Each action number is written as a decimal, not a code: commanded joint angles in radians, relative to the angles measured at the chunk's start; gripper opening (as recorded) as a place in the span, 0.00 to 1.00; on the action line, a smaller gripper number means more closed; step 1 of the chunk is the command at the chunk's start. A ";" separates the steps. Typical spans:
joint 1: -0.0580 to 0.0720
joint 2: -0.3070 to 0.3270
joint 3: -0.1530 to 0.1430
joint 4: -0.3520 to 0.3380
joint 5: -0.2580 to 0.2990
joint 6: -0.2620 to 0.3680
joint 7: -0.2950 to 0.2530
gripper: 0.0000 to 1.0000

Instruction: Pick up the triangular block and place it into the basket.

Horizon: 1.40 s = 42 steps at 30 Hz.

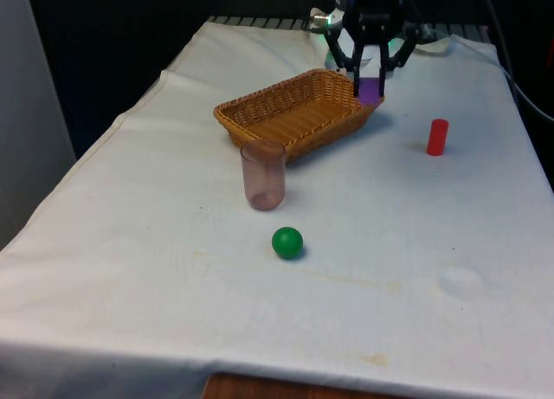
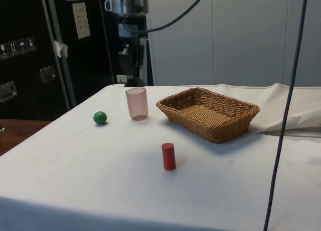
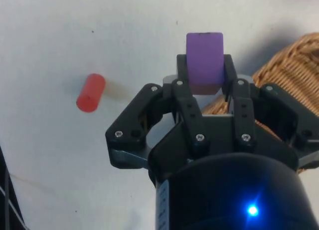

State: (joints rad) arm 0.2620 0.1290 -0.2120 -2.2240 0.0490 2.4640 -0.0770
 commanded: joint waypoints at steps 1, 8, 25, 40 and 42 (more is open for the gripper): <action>-0.002 -0.019 -0.005 -0.025 -0.005 0.018 -0.007 0.34; -0.004 -0.067 -0.033 -0.095 0.004 0.043 -0.052 0.34; -0.013 -0.117 -0.116 -0.211 0.008 0.097 -0.168 0.34; -0.026 -0.177 -0.194 -0.308 -0.010 0.123 -0.269 0.34; -0.028 -0.180 -0.206 -0.321 -0.008 0.130 -0.287 0.34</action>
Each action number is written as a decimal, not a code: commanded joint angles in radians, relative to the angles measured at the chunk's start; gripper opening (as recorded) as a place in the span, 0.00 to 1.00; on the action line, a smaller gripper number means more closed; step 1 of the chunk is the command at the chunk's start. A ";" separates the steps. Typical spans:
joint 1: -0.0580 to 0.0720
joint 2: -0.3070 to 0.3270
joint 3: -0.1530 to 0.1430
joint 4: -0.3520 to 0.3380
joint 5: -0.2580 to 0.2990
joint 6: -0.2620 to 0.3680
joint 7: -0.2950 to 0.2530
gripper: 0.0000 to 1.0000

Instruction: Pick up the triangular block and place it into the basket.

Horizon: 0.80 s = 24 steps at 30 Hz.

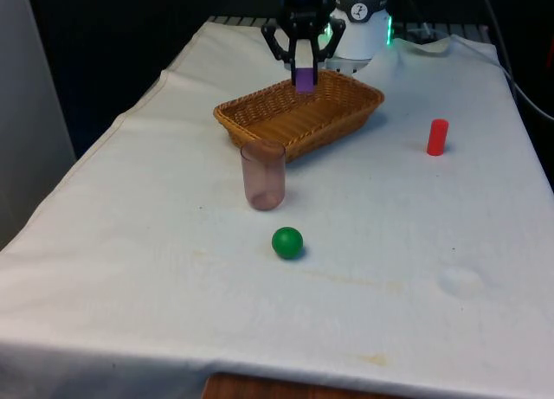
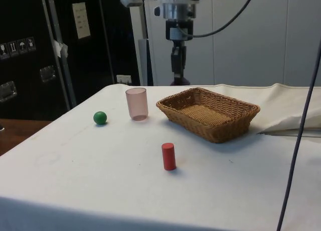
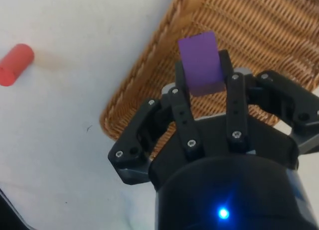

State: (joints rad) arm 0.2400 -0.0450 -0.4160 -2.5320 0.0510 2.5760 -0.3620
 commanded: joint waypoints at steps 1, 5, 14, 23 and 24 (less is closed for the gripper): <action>-0.006 -0.007 -0.008 -0.018 -0.009 0.020 -0.010 0.34; -0.005 -0.007 -0.030 -0.042 0.002 0.038 -0.042 0.34; -0.001 0.019 -0.062 -0.097 0.025 0.110 -0.096 0.34; -0.001 0.081 -0.056 -0.135 0.058 0.209 -0.122 0.34; -0.001 0.087 -0.055 -0.138 0.061 0.219 -0.124 0.34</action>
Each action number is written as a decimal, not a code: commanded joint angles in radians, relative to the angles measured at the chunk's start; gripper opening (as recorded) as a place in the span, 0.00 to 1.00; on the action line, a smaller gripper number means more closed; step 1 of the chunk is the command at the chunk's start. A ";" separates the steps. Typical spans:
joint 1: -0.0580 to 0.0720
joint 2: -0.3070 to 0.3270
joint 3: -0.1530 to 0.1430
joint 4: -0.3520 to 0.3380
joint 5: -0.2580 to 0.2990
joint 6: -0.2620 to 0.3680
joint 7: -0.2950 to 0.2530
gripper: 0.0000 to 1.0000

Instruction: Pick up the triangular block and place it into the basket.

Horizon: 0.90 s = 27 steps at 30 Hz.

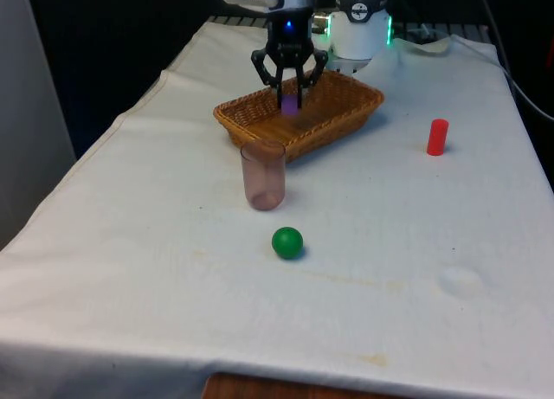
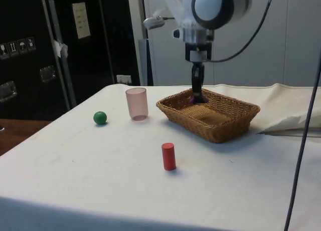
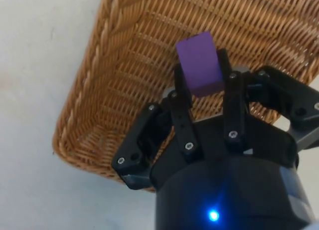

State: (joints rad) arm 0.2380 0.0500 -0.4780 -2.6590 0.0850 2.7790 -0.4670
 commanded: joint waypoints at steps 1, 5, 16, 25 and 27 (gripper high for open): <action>0.001 -0.001 0.009 -0.014 0.031 0.027 -0.021 0.34; -0.001 0.022 0.017 -0.025 0.045 0.059 -0.026 0.34; -0.005 0.052 0.047 -0.041 0.097 0.086 -0.031 0.49; -0.006 0.060 0.055 -0.043 0.114 0.092 -0.036 0.91; -0.006 0.061 0.055 -0.044 0.116 0.093 -0.037 1.00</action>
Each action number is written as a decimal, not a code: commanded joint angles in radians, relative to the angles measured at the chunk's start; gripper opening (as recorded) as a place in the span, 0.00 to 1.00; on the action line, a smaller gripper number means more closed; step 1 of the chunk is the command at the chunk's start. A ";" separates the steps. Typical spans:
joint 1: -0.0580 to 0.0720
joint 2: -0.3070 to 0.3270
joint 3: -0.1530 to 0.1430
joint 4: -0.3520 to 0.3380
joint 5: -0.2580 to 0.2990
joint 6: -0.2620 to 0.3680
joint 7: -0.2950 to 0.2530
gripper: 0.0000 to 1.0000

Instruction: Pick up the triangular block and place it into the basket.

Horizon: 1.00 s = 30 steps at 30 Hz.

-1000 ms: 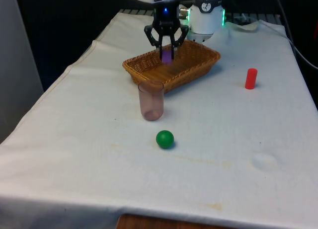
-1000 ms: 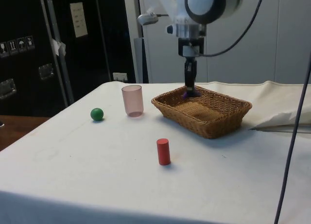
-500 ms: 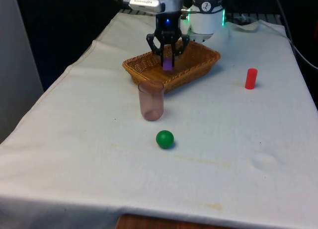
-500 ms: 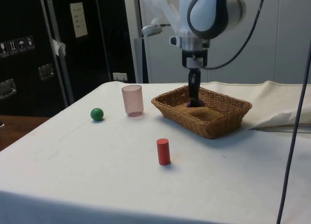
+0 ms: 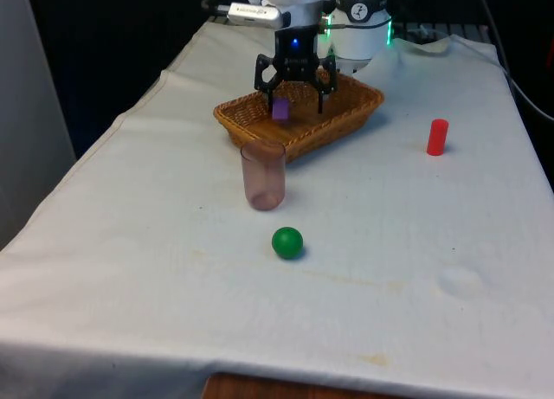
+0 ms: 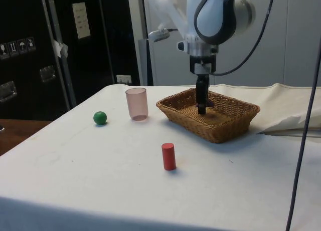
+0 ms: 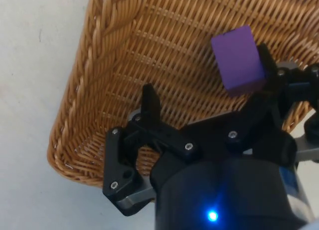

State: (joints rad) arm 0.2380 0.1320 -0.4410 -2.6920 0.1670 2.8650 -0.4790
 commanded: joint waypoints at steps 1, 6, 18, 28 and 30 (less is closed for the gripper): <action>-0.006 -0.021 0.018 -0.011 0.035 0.007 -0.026 1.00; -0.006 -0.009 0.019 -0.007 0.035 0.009 -0.022 1.00; -0.014 -0.009 0.030 -0.011 0.104 -0.014 -0.057 1.00; -0.003 -0.060 -0.007 -0.008 0.104 -0.047 -0.078 1.00; -0.003 -0.068 -0.008 -0.006 0.101 -0.053 -0.076 1.00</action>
State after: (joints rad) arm 0.2360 0.0740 -0.4460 -2.6980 0.2760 2.8200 -0.5570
